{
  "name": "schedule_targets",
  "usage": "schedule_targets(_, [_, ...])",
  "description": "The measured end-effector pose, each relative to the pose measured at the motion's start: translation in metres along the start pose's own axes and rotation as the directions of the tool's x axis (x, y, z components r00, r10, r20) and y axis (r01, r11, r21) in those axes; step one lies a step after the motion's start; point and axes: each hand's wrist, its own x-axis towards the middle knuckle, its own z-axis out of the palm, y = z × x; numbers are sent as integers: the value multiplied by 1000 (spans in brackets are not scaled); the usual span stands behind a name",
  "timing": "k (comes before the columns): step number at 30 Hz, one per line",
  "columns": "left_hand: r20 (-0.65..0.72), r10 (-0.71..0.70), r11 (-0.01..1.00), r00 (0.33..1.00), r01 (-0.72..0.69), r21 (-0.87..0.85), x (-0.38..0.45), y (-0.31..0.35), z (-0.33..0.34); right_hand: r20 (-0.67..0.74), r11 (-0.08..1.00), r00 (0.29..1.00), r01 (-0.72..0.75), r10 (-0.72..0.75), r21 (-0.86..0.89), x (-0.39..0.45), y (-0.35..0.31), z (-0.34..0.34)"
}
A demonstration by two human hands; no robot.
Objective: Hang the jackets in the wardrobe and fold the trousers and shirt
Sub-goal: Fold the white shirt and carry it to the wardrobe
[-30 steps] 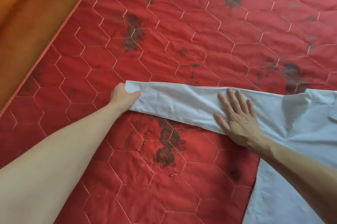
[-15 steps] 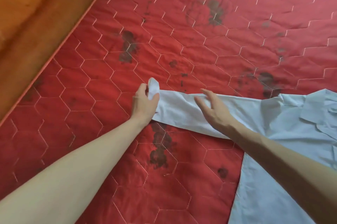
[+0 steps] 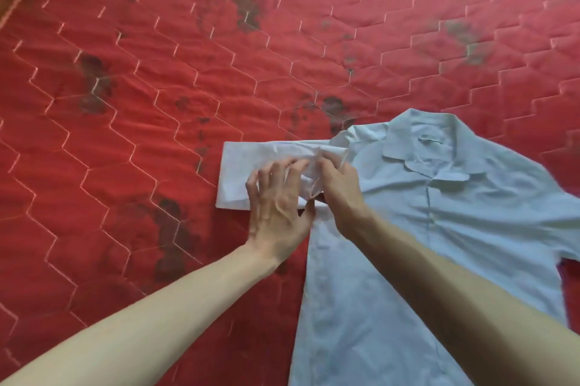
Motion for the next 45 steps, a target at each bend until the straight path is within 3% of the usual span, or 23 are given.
schedule_targets(2, [45, 86, 993, 995, -89, 72, 2, 12, 15, -72, 998, 997, -16, 20, 56, 2, -3, -53])
schedule_targets(5, [159, 89, 959, 983, -128, 254, 5, 21, 32, -211, 991, 977, 3, 26, 133, 1, -14, -133])
schedule_targets(9, [278, -53, 889, 959, -81, 451, 13, 26, 52, -357, 991, 934, 20, 29, 133, 5, -19, -241])
schedule_targets(12, [317, -169, 822, 933, -44, 568, 18, 30, 71, -456, 1000, 889, -14, 24, 27, 14, -6, -307])
schedule_targets(16, [196, -264, 880, 944, 153, 450, 26, 33, 81, -555, 983, 832, -95, -8, -157, 27, 22, -364])
schedule_targets(19, [19, -204, 946, 979, 193, 260, 25, 36, 81, -487, 959, 874, -146, 10, -243, 36, 47, -381])
schedule_targets(21, [-11, -62, 982, 998, 63, 181, 20, 35, 81, -462, 947, 887, -167, 23, -274, 43, 61, -383])
schedule_targets(23, [108, 164, 972, 981, -179, 153, 16, 26, 81, -464, 937, 885, -181, 22, -300, 50, 70, -384])
schedule_targets(24, [213, 290, 937, 933, -322, 137, 16, 19, 81, -474, 927, 880, -189, 14, -324, 54, 73, -386])
schedule_targets(26, [429, 482, 818, 763, -568, 90, 22, 11, 83, -511, 899, 859, -208, -19, -385, 62, 78, -390])
schedule_targets(27, [498, 533, 765, 684, -641, 62, 26, 10, 86, -538, 884, 843, -231, -27, -406, 65, 80, -393])
schedule_targets(28, [521, 556, 738, 648, -673, 48, 32, 11, 90, -562, 868, 827, -256, -32, -425, 67, 82, -395])
schedule_targets(29, [501, 553, 747, 666, -662, 57, 39, 13, 94, -578, 853, 815, -273, -41, -444, 69, 84, -396])
schedule_targets(33, [266, 313, 922, 912, -359, 145, 76, 26, 109, -581, 826, 811, -283, -65, -487, 70, 90, -396])
schedule_targets(35, [254, 172, 970, 952, -209, 124, 97, 29, 113, -584, 812, 807, -280, -89, -511, 68, 88, -395])
schedule_targets(40, [323, 64, 966, 944, -139, 216, 136, 21, 103, -721, 797, 686, -379, -98, -470, 57, 85, -398])
schedule_targets(43, [400, 180, 953, 899, -260, 157, 142, 21, 93, -733, 786, 679, -441, -25, -435, 51, 87, -402])
schedule_targets(45, [485, 309, 915, 818, -396, 84, 141, 21, 92, -715, 770, 699, -451, -9, -451, 50, 86, -404])
